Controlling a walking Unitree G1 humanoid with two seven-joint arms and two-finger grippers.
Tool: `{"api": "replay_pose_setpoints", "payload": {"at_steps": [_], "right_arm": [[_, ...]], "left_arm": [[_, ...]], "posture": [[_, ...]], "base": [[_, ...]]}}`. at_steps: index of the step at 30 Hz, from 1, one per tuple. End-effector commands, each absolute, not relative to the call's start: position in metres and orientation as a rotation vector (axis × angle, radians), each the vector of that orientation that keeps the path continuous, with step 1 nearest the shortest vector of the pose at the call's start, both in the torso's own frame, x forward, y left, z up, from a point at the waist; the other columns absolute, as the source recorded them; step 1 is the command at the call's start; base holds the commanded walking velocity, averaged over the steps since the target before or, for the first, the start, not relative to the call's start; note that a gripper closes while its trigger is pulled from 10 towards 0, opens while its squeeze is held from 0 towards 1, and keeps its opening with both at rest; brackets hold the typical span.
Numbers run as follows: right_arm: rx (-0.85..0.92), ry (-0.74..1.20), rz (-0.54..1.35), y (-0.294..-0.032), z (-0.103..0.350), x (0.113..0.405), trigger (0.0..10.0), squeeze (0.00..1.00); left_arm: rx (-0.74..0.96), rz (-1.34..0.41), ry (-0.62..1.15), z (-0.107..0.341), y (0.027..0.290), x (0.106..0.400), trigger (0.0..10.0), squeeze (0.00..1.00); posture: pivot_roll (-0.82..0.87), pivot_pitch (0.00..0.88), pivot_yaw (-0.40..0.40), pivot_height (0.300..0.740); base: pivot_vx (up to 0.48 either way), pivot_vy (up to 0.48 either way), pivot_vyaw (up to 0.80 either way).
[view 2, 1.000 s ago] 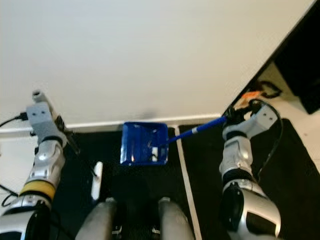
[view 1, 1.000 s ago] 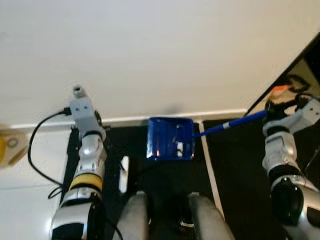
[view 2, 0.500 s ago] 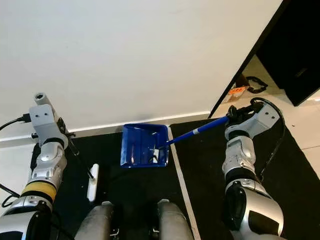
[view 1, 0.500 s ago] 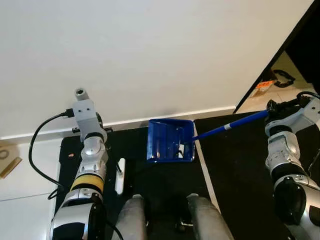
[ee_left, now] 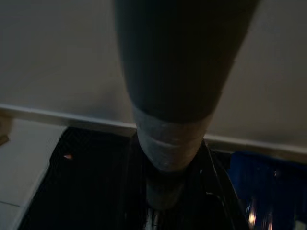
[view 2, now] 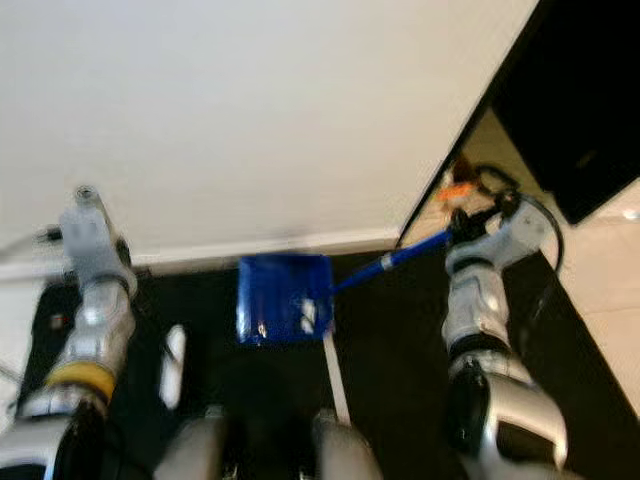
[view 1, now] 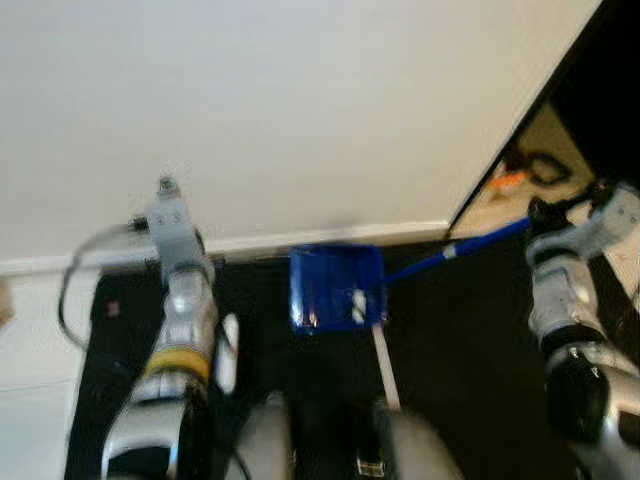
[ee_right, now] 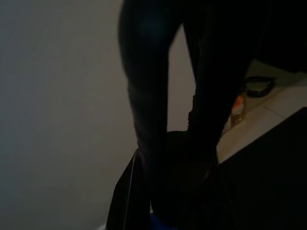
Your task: Sweep floor
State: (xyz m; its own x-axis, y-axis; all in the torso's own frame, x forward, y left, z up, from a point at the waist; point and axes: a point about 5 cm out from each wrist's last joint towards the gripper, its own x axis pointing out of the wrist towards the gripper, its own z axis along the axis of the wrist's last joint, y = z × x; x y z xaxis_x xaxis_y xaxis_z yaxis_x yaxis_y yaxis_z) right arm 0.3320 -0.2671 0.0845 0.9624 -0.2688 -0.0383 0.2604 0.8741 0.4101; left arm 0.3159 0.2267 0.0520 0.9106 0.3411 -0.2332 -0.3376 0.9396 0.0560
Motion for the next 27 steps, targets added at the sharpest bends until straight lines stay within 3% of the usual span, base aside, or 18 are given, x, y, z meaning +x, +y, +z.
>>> {"api": "replay_pose_setpoints", "payload": {"at_steps": [1,15,27], "right_arm": [[0.453,-0.038,-0.284,-0.267,0.085,0.332,10.0,0.00],[0.276,0.239,-0.162,-0.232,0.043,0.320,10.0,0.00],[0.287,0.226,-0.199,-0.231,0.032,0.307,10.0,0.00]], "left_arm": [[0.011,0.349,0.277,0.046,0.224,0.313,10.0,0.00],[0.001,0.268,0.245,0.043,0.224,0.310,10.0,0.00],[-0.038,0.173,0.229,0.039,0.214,0.306,10.0,0.00]], "posture": [[0.00,0.055,-0.068,0.740],[0.01,0.039,-0.037,0.740],[0.01,0.051,-0.018,0.740]], "base": [[0.000,0.000,0.00],[0.000,0.000,0.00],[0.000,0.000,-0.80]]}}
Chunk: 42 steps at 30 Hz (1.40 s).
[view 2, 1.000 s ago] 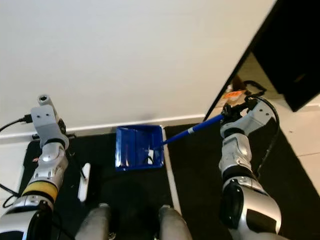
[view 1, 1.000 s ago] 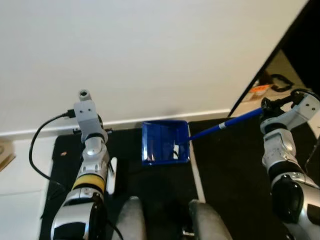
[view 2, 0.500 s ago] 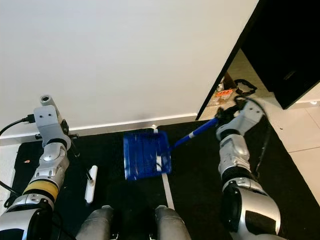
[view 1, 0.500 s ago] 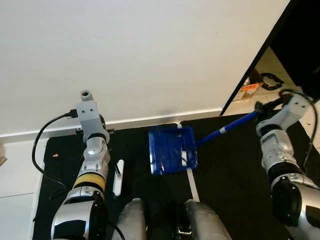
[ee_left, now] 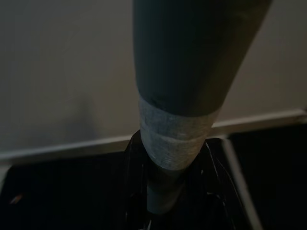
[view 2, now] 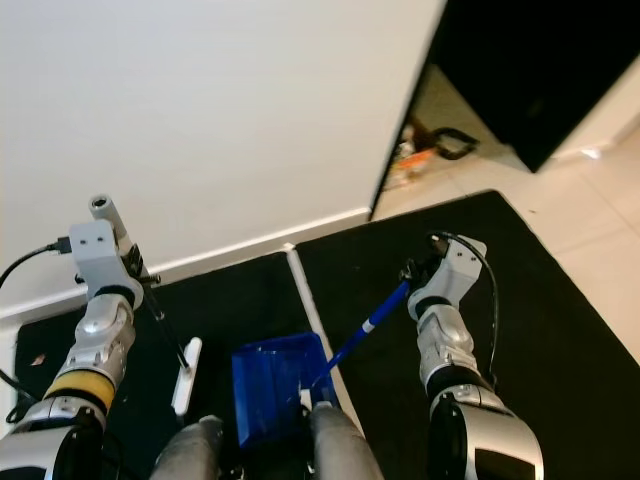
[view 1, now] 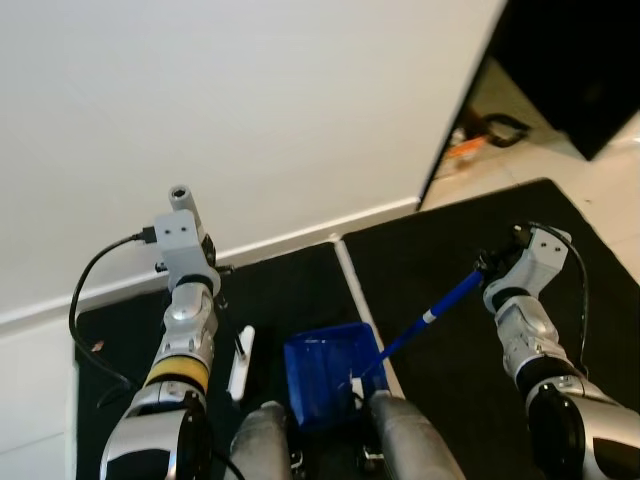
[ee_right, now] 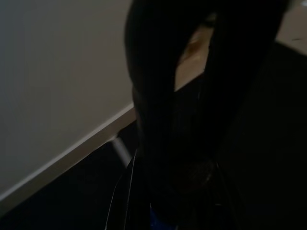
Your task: Sweep floor
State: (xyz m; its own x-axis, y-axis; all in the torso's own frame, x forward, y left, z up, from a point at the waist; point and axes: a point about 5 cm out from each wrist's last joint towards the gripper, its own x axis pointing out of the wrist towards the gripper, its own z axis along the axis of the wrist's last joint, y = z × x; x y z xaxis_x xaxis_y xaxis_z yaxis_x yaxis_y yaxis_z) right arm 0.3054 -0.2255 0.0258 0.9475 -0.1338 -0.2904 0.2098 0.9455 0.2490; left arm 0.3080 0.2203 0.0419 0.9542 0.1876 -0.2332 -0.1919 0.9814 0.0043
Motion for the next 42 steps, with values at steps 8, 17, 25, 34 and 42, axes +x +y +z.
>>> {"api": "replay_pose_setpoints", "payload": {"at_steps": [8,17,25,34,42], "right_arm": [[0.251,0.113,-0.236,-0.244,0.053,0.315,10.0,0.00],[0.243,0.032,-0.277,-0.253,0.067,0.320,10.0,0.00],[0.275,0.009,-0.350,-0.261,0.068,0.316,10.0,0.00],[0.275,0.005,-0.385,-0.268,0.067,0.312,10.0,0.00],[0.280,-0.001,-0.429,-0.276,0.066,0.308,10.0,0.00]], "left_arm": [[-0.053,0.150,0.218,0.036,0.213,0.303,10.0,0.00],[-0.056,0.085,0.147,0.046,0.209,0.306,10.0,0.00],[-0.110,0.076,0.103,0.052,0.210,0.305,10.0,0.00],[-0.109,0.040,0.097,0.053,0.206,0.307,10.0,0.00],[-0.138,-0.011,0.096,0.054,0.199,0.308,10.0,0.00]], "posture": [[0.00,0.055,-0.021,0.740],[0.01,0.068,-0.020,0.740],[0.01,0.093,-0.012,0.740],[0.01,0.101,-0.006,0.740],[0.01,0.099,-0.003,0.740]], "base": [[0.000,0.000,-0.80],[0.000,0.000,-0.80],[0.000,0.000,-0.80],[0.000,0.000,-0.80],[0.000,0.000,-0.80]]}}
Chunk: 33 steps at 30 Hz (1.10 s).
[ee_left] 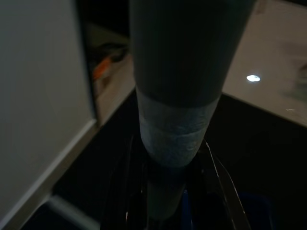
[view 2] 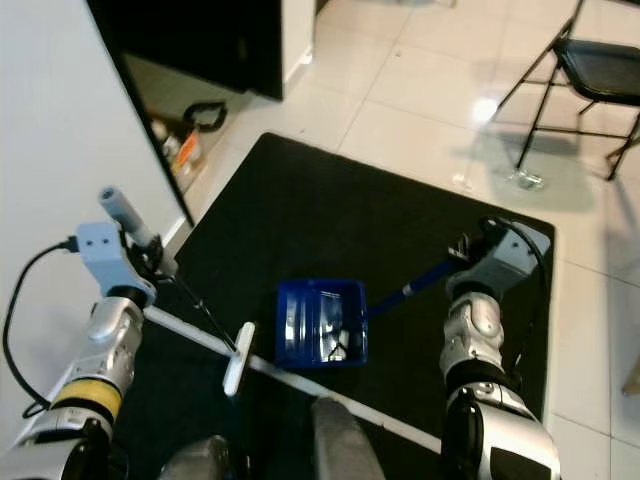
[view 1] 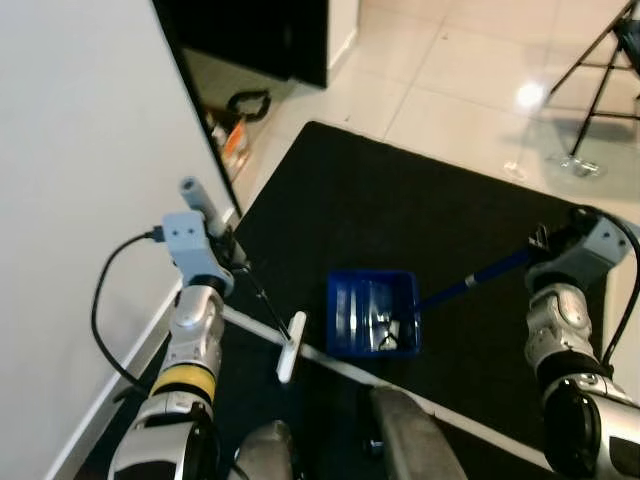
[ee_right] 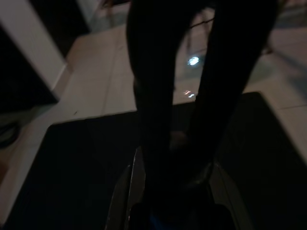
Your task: Sweep floor
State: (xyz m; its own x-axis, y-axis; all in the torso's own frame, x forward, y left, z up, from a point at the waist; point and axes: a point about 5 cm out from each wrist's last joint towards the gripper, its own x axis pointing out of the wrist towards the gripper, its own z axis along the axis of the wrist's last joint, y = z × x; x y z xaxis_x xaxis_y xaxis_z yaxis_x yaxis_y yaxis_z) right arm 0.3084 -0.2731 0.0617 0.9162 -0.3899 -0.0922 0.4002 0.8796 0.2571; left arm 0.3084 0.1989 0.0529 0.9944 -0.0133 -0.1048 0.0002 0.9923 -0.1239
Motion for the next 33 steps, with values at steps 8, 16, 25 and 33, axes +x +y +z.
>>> {"api": "replay_pose_setpoints", "payload": {"at_steps": [8,16,25,33], "right_arm": [[0.270,-0.008,-0.450,-0.2822,0.0702,0.3086,10.0,0.00],[0.269,-0.007,-0.464,-0.2866,0.0719,0.3086,10.0,0.00],[0.271,-0.016,-0.431,-0.2830,0.0738,0.3114,10.0,0.00],[0.282,-0.020,-0.422,-0.2791,0.0730,0.3121,10.0,0.00]], "left_arm": [[-0.161,-0.014,0.090,0.0555,0.1973,0.3093,10.0,0.00],[-0.168,-0.019,0.078,0.0569,0.1967,0.3093,10.0,0.00],[-0.157,-0.014,0.029,0.0618,0.1962,0.3096,10.0,0.00],[-0.153,-0.018,0.022,0.0626,0.1942,0.3097,10.0,0.00]], "posture": [[0.00,0.102,-0.007,0.740],[0.00,0.099,-0.011,0.740],[0.00,0.099,-0.011,0.740],[0.00,0.096,-0.011,0.740]], "base": [[0.000,0.000,-0.80],[0.000,0.000,-0.80],[0.157,0.000,-0.39],[0.461,0.000,0.00]]}}
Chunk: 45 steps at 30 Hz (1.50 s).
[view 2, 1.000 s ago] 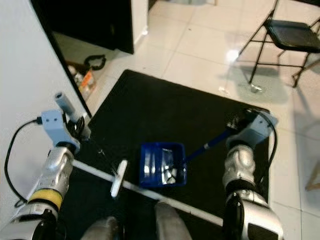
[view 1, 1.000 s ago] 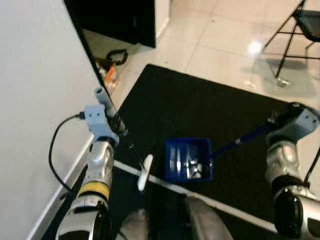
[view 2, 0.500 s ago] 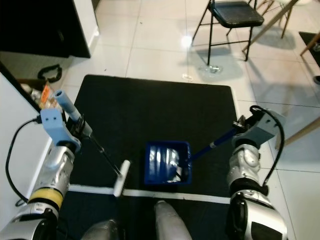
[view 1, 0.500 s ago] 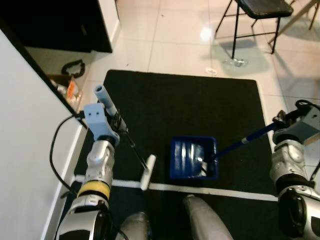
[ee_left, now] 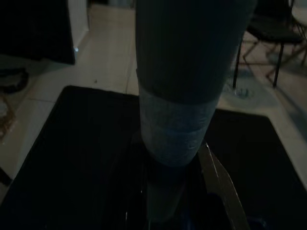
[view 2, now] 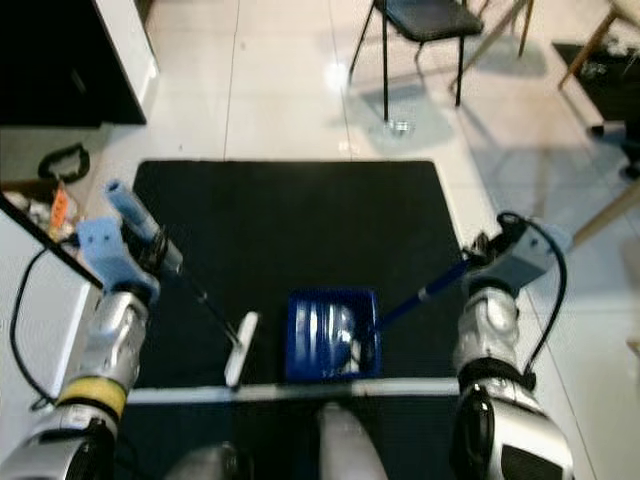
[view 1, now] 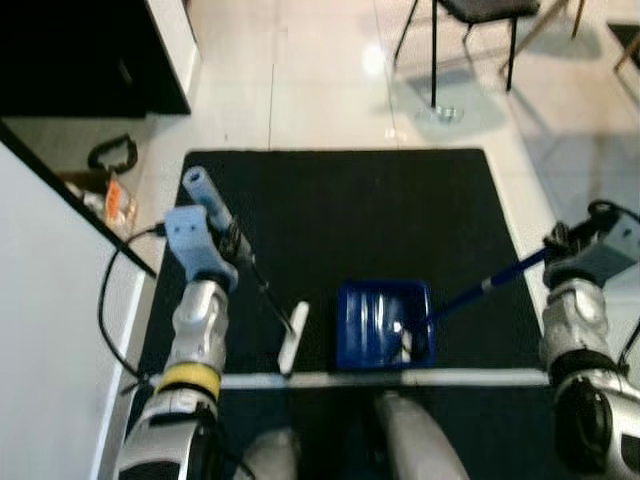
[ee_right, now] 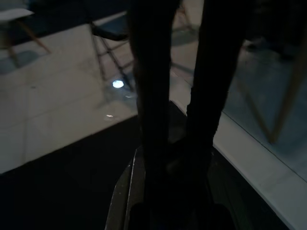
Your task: Sweep floor
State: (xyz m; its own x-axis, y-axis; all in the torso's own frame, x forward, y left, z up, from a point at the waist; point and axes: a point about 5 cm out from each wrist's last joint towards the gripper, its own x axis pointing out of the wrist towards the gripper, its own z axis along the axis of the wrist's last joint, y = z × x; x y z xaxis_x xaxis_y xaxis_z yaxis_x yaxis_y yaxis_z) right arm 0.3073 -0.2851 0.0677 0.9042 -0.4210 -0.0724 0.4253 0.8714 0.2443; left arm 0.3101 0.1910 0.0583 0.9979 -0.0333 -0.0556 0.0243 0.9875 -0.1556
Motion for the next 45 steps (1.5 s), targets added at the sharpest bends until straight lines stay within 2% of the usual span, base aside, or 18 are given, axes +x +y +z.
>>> {"api": "replay_pose_setpoints", "payload": {"at_steps": [1,26,45], "right_arm": [[0.283,-0.019,-0.420,-0.2785,0.0728,0.3122,10.0,0.00],[0.271,-0.009,-0.364,-0.2708,0.0715,0.3147,10.0,0.00],[0.272,0.000,-0.358,-0.2696,0.0695,0.3141,10.0,0.00]], "left_arm": [[-0.152,-0.019,0.022,0.0627,0.1940,0.3098,10.0,0.00],[-0.141,0.012,0.018,0.0623,0.1983,0.3107,10.0,0.00],[-0.139,-0.003,0.020,0.0615,0.1964,0.3105,10.0,0.00]], "posture": [[0.00,0.096,-0.012,0.740],[-0.02,0.071,-0.009,0.740],[-0.02,0.087,-0.006,0.740]], "base": [[0.461,0.000,0.00],[0.471,0.000,0.00],[0.477,0.000,0.00]]}}
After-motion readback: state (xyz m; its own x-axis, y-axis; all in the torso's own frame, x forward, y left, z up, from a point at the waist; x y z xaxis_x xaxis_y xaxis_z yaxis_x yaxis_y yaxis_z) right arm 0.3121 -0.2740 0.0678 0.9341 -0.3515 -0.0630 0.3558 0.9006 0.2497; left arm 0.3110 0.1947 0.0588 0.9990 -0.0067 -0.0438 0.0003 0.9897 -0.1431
